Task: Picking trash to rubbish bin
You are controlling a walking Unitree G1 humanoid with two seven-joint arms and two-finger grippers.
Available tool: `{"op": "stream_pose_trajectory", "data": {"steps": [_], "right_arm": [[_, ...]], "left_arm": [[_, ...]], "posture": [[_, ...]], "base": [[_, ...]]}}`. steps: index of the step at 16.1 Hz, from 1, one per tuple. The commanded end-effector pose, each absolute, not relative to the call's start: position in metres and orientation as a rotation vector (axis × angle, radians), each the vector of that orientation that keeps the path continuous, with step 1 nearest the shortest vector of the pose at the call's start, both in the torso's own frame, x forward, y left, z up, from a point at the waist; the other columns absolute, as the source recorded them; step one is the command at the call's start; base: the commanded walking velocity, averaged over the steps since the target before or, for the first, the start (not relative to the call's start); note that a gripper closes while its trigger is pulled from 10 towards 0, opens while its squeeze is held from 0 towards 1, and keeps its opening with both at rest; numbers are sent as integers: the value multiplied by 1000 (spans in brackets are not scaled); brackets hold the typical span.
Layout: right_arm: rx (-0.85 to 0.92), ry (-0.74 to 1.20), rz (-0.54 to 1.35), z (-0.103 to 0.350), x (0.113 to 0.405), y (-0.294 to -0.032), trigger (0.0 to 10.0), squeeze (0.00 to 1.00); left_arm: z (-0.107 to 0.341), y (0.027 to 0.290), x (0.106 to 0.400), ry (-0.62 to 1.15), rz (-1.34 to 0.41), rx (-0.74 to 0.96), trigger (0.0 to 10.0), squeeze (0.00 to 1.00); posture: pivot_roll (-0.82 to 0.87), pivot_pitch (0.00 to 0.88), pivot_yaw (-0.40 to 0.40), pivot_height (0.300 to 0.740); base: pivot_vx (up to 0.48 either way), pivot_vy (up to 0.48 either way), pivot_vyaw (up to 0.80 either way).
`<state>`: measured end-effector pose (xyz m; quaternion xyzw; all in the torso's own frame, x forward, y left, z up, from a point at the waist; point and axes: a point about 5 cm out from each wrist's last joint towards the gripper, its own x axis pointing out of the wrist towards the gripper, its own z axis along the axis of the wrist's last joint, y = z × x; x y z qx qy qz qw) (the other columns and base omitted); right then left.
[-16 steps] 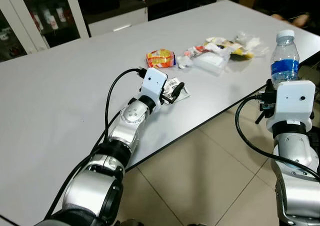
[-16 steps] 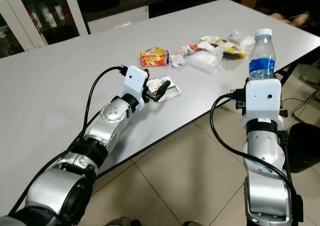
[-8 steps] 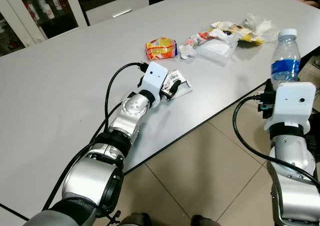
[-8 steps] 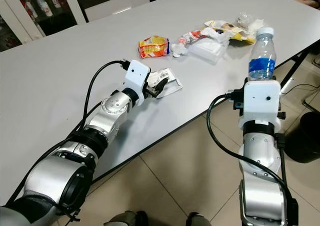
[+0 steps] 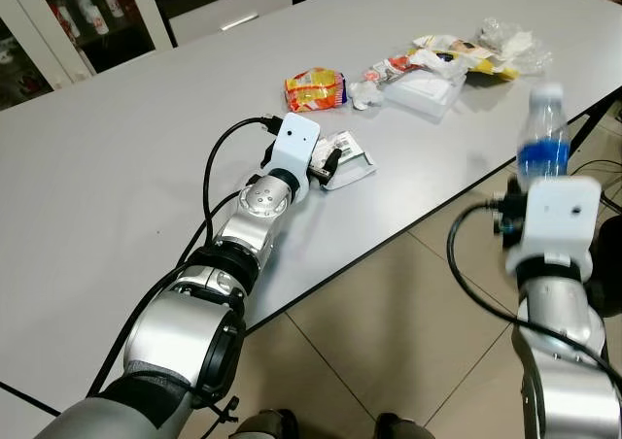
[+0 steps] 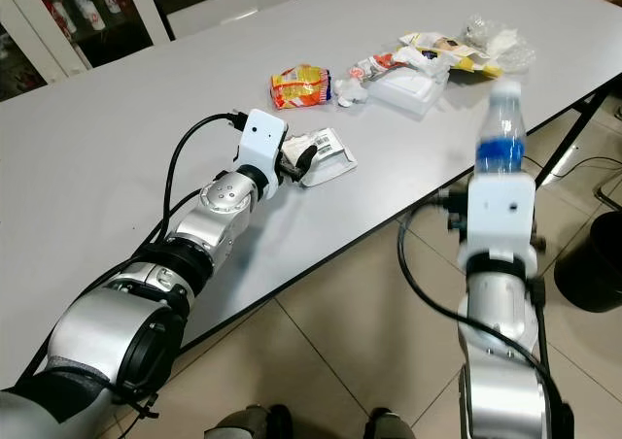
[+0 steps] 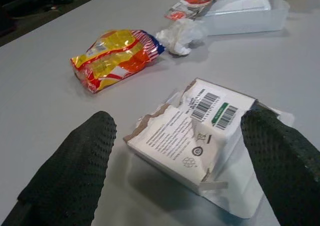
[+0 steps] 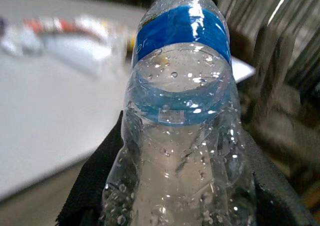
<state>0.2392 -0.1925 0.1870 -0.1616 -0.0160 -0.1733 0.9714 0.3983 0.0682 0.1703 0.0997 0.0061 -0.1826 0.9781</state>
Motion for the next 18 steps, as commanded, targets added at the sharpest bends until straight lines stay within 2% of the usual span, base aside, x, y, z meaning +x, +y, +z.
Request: {"op": "stream_pose_trajectory", "data": {"steps": [1,7,17,18], "right_arm": [[-328,-19,-369,187,236,-193,10000,0],[-235,133,-386,162,218,-185,10000,0],[-223,172,-384,160,205,-175,10000,0],[-224,174,-389,160,203,-175,10000,0]], "left_arm": [[172,72,401,27,-343,187,10000,0],[168,70,400,70,-335,171,10000,0],[156,62,397,180,-349,116,10000,0],[152,61,396,215,-349,66,10000,0]], "posture": [[40,176,98,740],[1,189,111,740],[-71,210,128,740],[-81,212,131,740]], "base": [[0,0,0],[0,0,0],[0,0,0],[0,0,0]]}}
